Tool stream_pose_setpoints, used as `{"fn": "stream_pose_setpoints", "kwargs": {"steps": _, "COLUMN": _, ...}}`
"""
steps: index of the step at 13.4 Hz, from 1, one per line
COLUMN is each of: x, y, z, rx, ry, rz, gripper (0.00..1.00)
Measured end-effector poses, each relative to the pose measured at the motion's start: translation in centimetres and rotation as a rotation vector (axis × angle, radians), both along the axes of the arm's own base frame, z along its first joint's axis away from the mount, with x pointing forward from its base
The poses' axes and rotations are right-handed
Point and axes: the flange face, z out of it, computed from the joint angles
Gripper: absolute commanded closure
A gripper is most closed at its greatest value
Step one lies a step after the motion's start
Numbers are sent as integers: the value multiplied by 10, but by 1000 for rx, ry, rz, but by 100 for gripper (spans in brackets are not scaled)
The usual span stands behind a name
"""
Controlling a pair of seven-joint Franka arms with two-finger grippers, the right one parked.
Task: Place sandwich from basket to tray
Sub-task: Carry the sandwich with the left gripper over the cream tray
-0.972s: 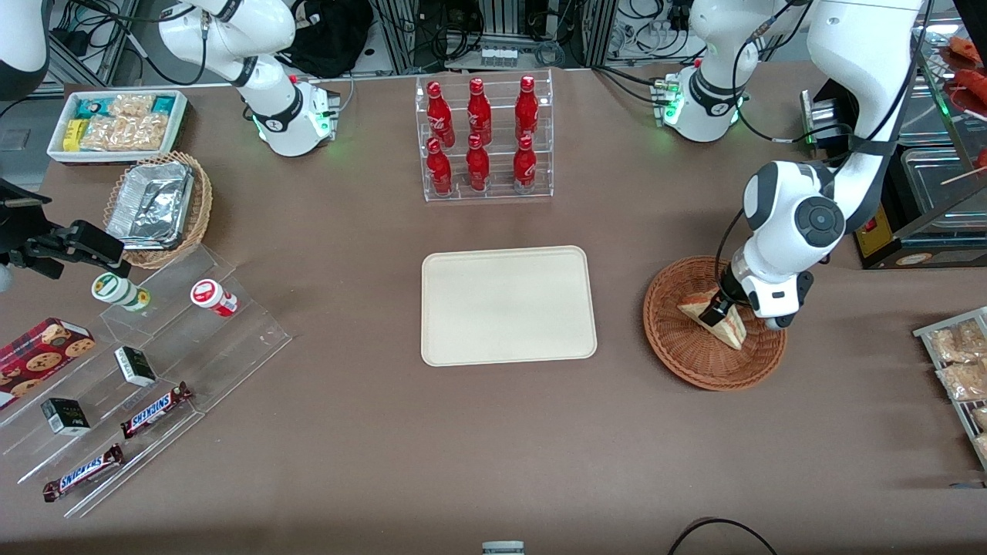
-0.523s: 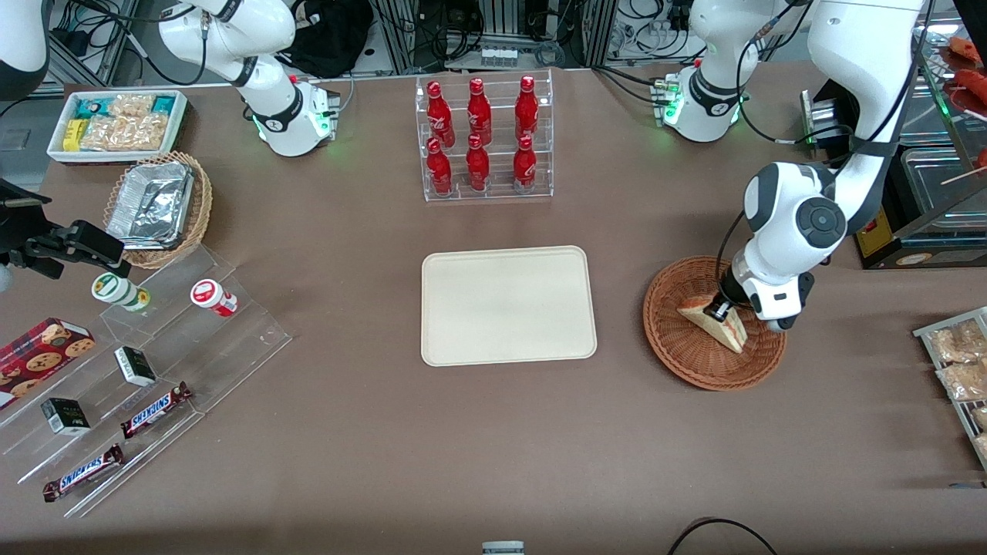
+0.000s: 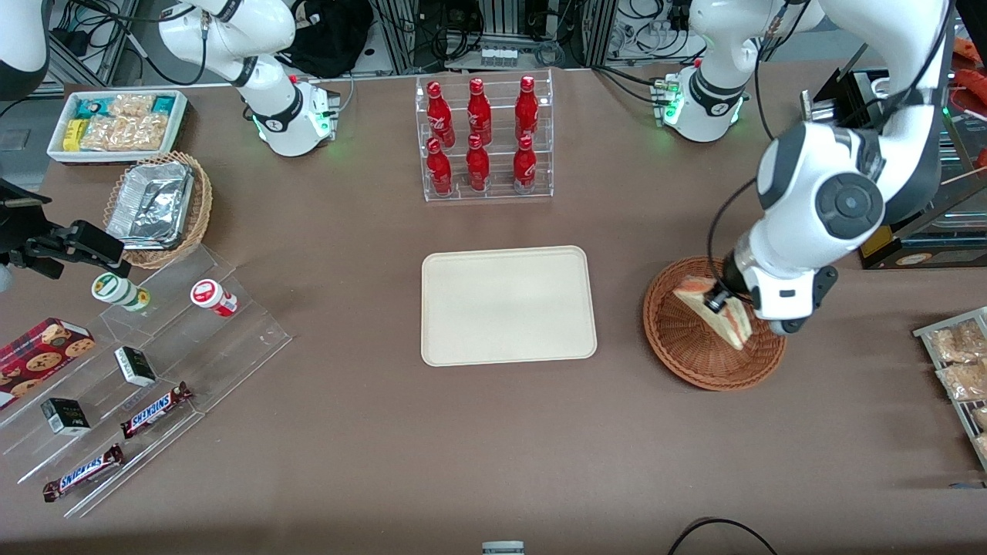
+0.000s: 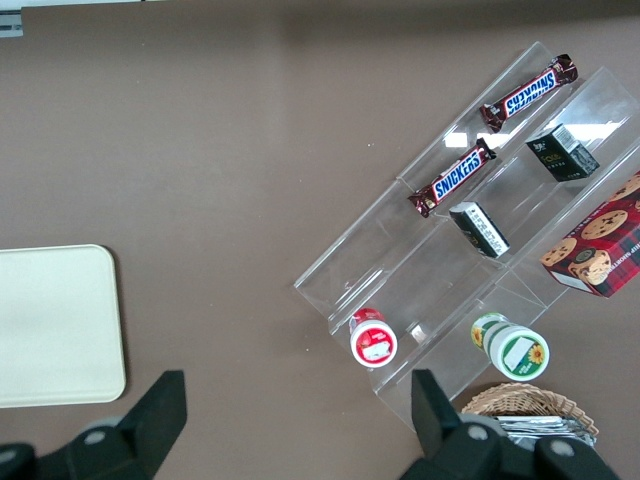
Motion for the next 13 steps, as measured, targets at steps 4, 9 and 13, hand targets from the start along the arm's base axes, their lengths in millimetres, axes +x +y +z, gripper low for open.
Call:
{"fn": "stream_pose_setpoints", "kwargs": {"steps": 4, "x": -28, "y": -109, "z": 0, "rx": -14, "ry": 8, "rz": -186, "gripper": 89}}
{"fn": "stream_pose_setpoints", "kwargs": {"steps": 9, "x": -66, "y": -258, "z": -74, "rx": -12, "ry": 23, "rz": -437, "gripper": 87}}
{"fn": "stream_pose_setpoints", "kwargs": {"steps": 13, "x": -85, "y": -308, "z": -146, "rx": -41, "ry": -1, "rz": -520, "gripper": 87}}
